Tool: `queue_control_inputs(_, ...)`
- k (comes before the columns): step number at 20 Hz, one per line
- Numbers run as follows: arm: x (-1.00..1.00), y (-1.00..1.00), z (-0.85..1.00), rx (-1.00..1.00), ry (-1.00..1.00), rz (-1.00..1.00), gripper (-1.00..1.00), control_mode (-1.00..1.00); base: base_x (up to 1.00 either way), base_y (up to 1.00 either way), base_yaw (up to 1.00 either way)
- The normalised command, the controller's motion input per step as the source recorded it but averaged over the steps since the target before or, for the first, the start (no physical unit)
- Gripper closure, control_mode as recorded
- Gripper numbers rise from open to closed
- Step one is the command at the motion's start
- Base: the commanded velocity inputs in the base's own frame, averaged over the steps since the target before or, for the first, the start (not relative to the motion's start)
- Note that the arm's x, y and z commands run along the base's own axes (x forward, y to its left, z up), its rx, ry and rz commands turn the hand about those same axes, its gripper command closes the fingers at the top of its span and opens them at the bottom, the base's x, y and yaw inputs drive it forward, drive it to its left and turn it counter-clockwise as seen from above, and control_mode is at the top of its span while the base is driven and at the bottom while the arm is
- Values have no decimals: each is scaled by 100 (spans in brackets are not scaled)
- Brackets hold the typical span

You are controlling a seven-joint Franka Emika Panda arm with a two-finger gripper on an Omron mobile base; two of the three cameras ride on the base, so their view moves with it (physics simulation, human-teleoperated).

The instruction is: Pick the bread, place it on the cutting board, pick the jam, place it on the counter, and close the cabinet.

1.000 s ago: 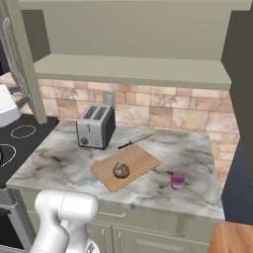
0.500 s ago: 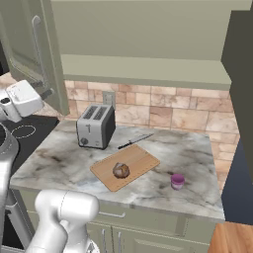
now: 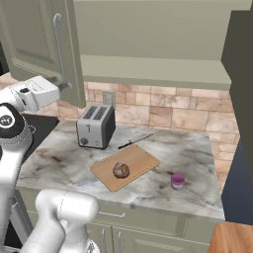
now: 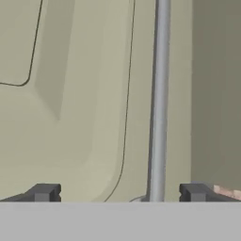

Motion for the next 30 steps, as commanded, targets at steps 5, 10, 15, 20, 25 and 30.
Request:
queue_control_inputs(5, 35, -36, 0, 3, 7, 6, -100, -100, 0, 0, 0)
queue_control_inputs(10, 35, -36, 0, 4, 9, 8, -100, -100, 0, 0, 0)
queue_control_inputs(15, 32, -33, 0, 3, 8, 7, -100, -100, 0, 0, 0)
queue_control_inputs(20, 22, -34, 0, 2, 3, 8, -100, -100, 0, 0, 0)
queue_control_inputs(25, 27, -32, 0, 0, 0, 7, -100, -100, 0, 0, 0)
queue_control_inputs(30, 25, -30, 0, 0, 0, 5, -100, -100, 0, 0, 0)
